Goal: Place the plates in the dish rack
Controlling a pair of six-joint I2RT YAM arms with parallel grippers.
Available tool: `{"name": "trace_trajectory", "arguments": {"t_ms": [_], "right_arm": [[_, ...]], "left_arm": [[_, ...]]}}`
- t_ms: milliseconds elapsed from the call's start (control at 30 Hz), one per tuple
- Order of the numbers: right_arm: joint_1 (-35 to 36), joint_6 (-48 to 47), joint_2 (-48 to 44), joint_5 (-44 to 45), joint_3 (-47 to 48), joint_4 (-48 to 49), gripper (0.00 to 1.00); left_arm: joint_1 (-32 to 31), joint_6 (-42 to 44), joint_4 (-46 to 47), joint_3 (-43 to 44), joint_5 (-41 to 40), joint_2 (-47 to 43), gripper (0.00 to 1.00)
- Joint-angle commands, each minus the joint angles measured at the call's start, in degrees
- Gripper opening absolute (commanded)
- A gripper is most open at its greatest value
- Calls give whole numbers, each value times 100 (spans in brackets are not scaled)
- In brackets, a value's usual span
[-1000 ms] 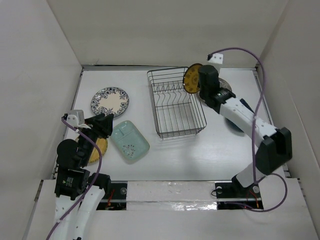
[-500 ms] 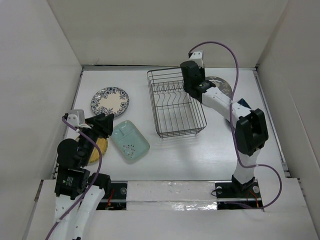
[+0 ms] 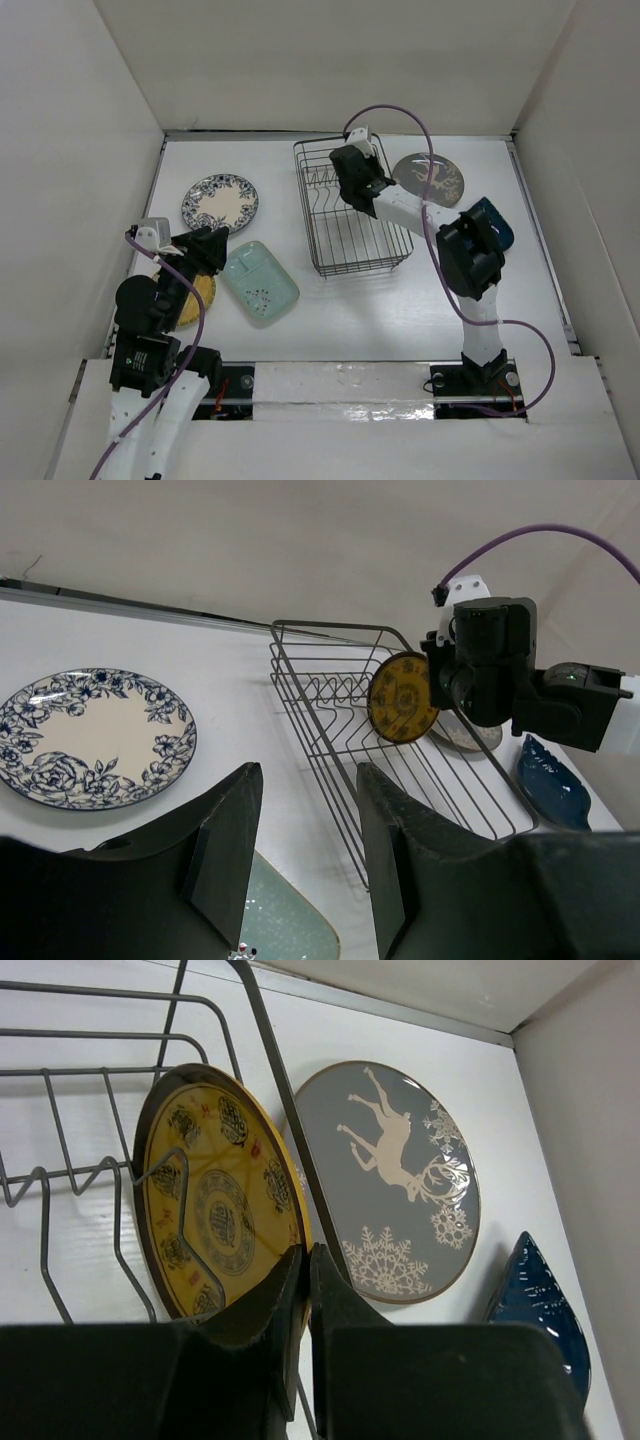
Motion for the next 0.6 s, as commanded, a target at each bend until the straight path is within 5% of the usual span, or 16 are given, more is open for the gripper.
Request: {"name": "trace_trajectory", "arguments": {"t_ms": [0,67,167,367,433,467,500,567], "right_arm": [[14,126,-83,-44,220,96,21],[66,310,-223,-114,238,-45,45],[6,723,-757,-517,-7,-71,63],[-416,1846,-2260,-1546,-1096,129,75],[-811,2252,-3174,-1756,-2131,645,63],[-1021,2741,-3516,-1888,-2562,780,30],[-1276,3042,-4181,-2072,-3358,946,10],[-2189,3743,-5104,-2766,-4518,1288,0]], "left_arm": [[-36,-19,222,-10,-7,46,40],[-36,-19,222,-18,-7,29,40],[-36,-19,222,-27,-7,11,40],[-36,-28,257,-36,-7,-68,40],[-36,-28,266,-36,2,-112,40],[-36,-28,274,-45,-7,-129,40],[-36,-28,283,-45,-7,-156,40],[-36,-28,283,-36,-42,-234,40]]}}
